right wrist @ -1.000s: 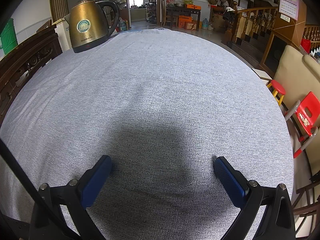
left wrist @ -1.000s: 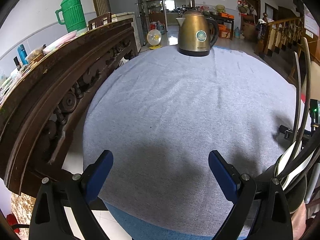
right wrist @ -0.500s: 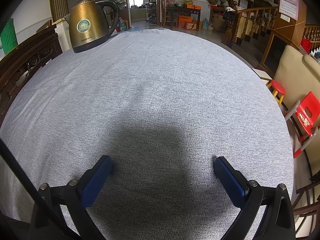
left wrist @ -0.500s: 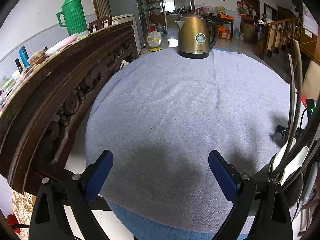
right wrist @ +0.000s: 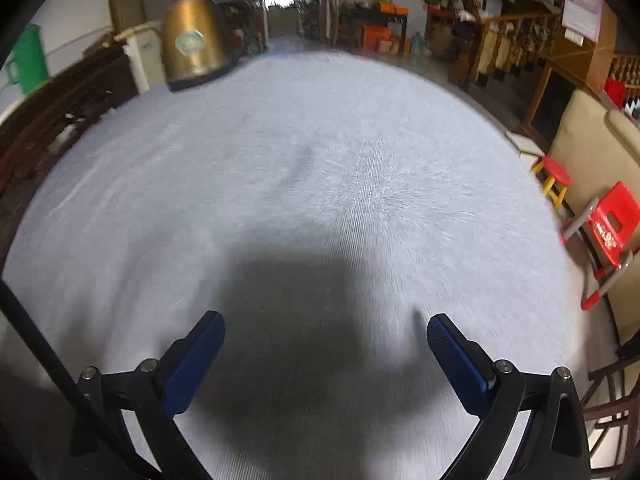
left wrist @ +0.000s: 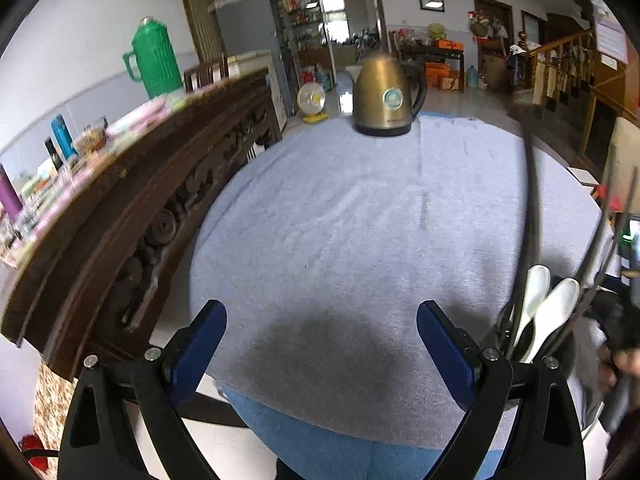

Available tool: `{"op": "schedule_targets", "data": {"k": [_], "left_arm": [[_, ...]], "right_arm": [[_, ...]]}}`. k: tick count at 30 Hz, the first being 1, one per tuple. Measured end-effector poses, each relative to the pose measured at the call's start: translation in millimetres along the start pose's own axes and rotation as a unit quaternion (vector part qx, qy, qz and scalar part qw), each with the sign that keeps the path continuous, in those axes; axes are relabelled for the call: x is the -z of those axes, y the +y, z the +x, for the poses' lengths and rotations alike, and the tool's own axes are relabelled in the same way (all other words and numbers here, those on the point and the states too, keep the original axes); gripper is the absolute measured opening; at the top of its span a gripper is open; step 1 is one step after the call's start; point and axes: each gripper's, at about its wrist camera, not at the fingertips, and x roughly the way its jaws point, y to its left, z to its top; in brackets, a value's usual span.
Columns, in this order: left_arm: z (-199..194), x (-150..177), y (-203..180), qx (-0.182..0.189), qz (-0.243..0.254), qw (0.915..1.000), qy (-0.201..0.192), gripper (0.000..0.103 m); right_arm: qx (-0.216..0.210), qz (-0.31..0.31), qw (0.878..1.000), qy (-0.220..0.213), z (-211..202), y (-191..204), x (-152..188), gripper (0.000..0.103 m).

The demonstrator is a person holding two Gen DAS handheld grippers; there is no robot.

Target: Organize utensils

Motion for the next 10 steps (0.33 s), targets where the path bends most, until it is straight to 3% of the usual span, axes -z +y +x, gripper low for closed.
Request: {"op": "schedule_targets", "data": {"k": [2,7,10], "left_arm": [[-10,3,-4,-0.005,0.011,0.9998,-0.016,0.096],[-15,2,2,0.012,-0.006,0.9999,-0.01,0.096],[-12,2,5,0.017,-0.018,0.9997,-0.001,0.096]], "right_arm": [[-0.025,0.007,0.999,-0.025,-44,0,13,0.102],[-0.077,-0.012,0.993,-0.086,-145,18,34,0.103],[-0.081,-0.04,0.988,-0.122,-189,39,41,0.103]]}}
